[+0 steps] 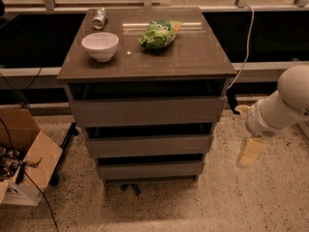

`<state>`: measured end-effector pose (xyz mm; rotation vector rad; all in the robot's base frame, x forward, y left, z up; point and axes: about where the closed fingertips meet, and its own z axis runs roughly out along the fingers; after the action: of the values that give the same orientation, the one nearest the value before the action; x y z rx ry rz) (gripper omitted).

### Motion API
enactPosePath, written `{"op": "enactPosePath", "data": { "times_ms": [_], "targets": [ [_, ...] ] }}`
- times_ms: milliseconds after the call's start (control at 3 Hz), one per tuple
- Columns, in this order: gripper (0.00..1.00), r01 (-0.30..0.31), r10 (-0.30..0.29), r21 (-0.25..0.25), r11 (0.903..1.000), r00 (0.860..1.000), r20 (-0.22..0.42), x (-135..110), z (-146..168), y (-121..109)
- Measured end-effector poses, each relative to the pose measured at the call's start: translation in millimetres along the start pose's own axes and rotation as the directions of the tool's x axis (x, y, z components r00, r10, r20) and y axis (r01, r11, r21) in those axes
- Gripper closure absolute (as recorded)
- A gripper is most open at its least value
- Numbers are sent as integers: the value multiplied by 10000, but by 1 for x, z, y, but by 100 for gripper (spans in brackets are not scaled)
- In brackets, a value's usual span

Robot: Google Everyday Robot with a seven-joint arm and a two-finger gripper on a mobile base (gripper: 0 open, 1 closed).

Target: Open bottom drawer

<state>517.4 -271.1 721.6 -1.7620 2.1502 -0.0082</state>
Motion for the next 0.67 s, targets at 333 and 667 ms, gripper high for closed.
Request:
{"op": "enactPosePath", "data": {
  "times_ms": [333, 667],
  "targets": [
    [0, -150, 188, -380, 9992, 9948, 998, -19, 51, 19],
    [0, -289, 397, -668, 9973, 9851, 1673, -30, 103, 23]
  ]
}}
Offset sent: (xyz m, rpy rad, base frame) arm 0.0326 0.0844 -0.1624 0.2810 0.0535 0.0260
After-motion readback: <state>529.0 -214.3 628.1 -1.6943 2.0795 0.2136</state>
